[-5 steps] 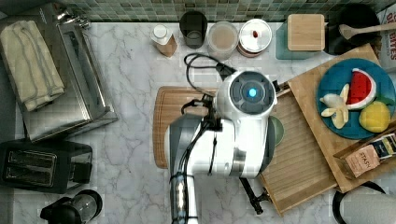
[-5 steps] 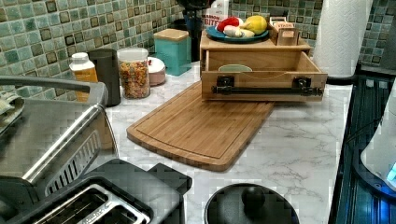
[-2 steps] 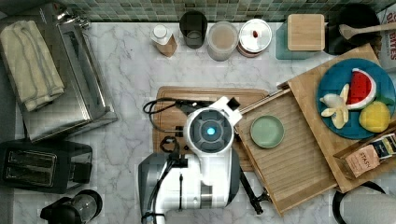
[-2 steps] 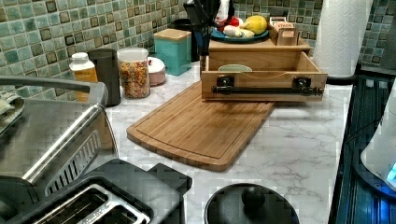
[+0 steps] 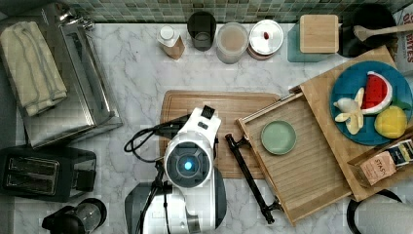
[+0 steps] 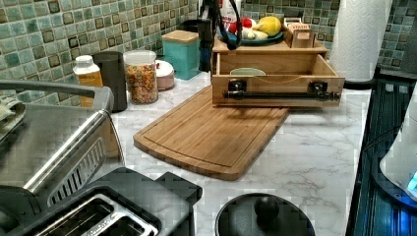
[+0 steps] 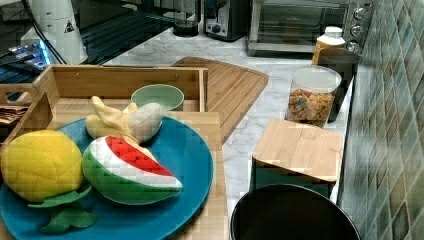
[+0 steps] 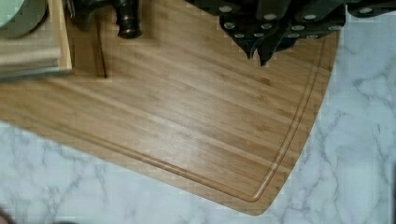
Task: Close the drawer.
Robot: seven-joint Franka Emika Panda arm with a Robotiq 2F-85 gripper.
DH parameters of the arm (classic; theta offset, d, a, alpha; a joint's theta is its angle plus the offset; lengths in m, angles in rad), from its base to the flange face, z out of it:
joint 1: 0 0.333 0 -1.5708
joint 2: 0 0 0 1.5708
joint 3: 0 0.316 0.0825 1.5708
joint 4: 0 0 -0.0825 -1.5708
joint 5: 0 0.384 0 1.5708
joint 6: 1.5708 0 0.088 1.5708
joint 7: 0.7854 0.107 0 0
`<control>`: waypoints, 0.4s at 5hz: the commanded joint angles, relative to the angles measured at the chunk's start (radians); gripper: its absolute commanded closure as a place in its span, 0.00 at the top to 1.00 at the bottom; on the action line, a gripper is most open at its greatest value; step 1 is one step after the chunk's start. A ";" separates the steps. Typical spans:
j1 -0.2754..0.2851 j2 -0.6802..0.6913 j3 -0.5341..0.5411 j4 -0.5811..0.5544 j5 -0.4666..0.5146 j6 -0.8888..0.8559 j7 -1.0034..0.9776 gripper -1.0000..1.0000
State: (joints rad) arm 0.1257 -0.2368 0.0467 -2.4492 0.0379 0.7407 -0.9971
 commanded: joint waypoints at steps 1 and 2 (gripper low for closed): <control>-0.031 0.088 -0.055 -0.079 -0.002 -0.036 -0.163 0.00; -0.036 0.101 -0.070 -0.136 -0.019 0.045 -0.214 0.00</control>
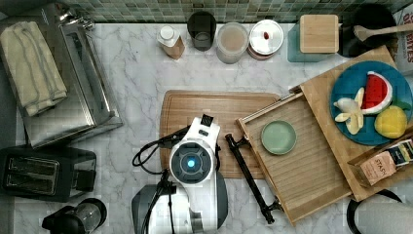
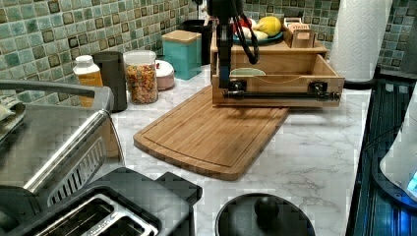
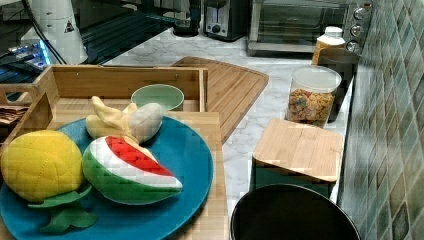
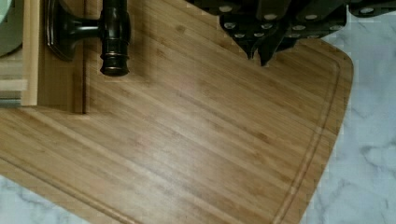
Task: Close the drawer.
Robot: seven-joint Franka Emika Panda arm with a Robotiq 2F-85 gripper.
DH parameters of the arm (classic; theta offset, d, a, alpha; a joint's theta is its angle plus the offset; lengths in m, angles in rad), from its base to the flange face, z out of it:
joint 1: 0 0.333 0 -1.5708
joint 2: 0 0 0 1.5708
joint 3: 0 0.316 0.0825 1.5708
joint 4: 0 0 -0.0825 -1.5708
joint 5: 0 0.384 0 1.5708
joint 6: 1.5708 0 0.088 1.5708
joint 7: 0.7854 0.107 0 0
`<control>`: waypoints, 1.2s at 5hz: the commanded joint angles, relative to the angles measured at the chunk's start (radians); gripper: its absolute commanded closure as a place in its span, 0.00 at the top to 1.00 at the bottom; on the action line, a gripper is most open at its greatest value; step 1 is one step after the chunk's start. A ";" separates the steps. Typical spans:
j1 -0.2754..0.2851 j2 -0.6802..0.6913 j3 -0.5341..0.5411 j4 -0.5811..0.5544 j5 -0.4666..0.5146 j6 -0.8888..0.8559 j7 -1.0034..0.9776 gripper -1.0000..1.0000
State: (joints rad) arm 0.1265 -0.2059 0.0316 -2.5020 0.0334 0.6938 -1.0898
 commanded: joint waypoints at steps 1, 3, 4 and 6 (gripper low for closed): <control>-0.049 0.060 -0.075 -0.131 -0.027 0.120 -0.160 0.00; -0.086 0.009 -0.133 -0.188 -0.101 0.136 -0.188 0.00; -0.093 0.013 -0.185 -0.187 -0.127 0.136 -0.223 0.00; -0.134 0.027 -0.233 -0.157 -0.137 0.102 -0.315 0.00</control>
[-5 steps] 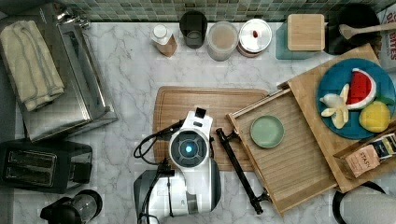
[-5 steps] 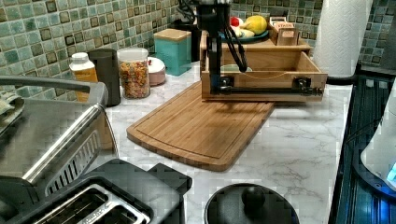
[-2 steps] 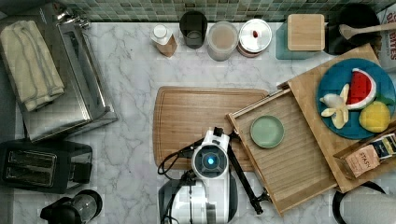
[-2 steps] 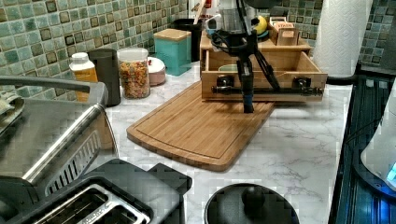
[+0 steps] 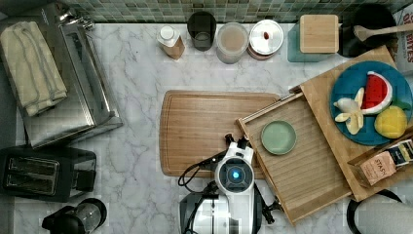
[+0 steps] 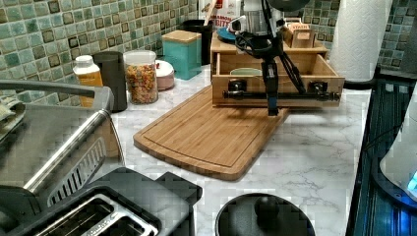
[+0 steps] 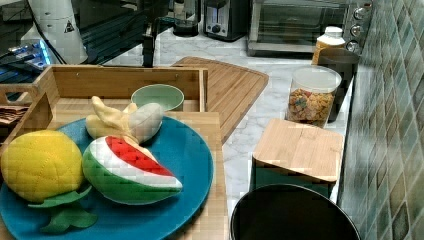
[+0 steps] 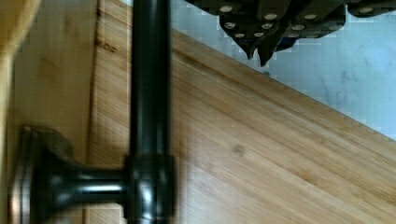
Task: Close the drawer.
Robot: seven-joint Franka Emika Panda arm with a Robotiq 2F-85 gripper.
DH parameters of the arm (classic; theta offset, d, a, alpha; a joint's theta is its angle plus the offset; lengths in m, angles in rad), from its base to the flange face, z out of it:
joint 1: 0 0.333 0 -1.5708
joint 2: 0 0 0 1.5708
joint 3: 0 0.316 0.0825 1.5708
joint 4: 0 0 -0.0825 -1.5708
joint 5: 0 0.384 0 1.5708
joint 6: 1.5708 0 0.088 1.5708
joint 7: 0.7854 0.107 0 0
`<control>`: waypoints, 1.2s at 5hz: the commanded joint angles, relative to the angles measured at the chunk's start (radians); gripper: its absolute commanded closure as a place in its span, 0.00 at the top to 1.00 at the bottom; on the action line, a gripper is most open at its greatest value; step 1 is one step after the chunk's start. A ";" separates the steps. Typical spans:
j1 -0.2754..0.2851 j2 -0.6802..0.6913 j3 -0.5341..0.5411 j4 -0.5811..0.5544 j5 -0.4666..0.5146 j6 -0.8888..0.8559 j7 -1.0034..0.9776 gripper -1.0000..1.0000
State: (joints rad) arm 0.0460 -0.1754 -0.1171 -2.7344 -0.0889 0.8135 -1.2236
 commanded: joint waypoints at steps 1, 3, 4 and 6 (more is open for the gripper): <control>-0.082 0.024 -0.082 0.091 -0.017 -0.007 -0.207 0.00; -0.083 0.011 -0.126 0.115 -0.033 -0.025 -0.242 0.00; -0.093 0.010 -0.146 0.135 -0.040 -0.023 -0.276 0.00; -0.124 0.117 -0.197 0.258 0.036 0.003 -0.469 0.00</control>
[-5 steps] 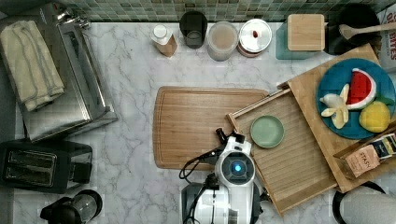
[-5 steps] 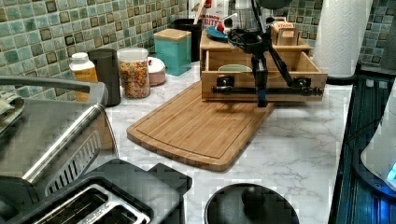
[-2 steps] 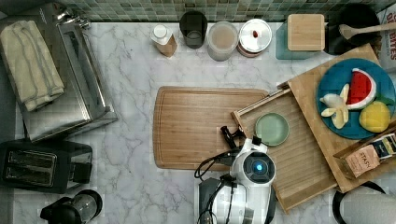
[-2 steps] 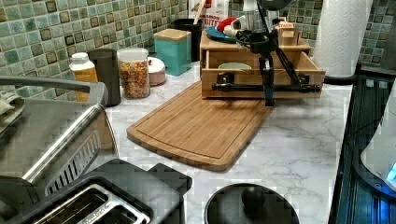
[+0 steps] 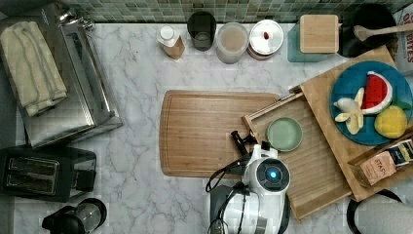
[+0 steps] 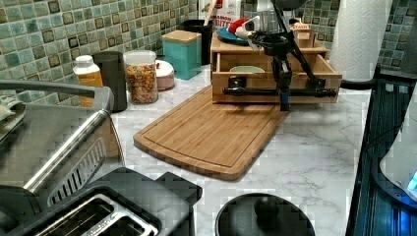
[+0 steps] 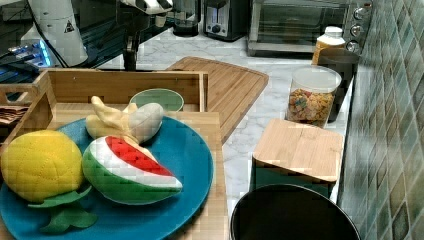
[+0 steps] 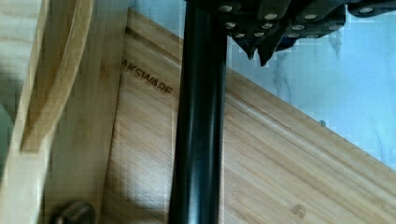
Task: Close the drawer.
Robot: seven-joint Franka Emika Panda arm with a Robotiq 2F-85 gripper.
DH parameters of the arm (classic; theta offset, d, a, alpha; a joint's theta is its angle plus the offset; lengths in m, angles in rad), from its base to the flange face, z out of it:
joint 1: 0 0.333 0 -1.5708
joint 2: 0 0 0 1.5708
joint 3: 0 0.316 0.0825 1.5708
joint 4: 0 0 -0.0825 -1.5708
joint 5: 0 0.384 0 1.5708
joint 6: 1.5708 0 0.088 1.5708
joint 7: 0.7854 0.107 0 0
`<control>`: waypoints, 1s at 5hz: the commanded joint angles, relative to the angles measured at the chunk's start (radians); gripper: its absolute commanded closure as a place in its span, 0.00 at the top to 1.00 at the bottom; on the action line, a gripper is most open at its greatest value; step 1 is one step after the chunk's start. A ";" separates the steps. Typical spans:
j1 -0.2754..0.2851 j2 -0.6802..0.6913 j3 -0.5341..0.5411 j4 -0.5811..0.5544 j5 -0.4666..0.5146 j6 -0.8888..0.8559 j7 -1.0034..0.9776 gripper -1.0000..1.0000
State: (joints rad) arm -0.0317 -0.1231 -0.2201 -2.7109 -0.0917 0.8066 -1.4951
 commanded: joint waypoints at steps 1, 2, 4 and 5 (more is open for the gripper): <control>-0.054 0.117 -0.114 0.306 0.091 -0.001 -0.271 0.00; -0.072 0.173 -0.128 0.400 0.118 -0.020 -0.325 0.00; -0.113 0.318 -0.159 0.617 0.211 -0.080 -0.502 0.00; -0.117 0.368 -0.190 0.686 0.231 -0.053 -0.523 0.00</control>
State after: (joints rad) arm -0.0914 0.2216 -0.3689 -2.2793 0.1288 0.6875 -1.9688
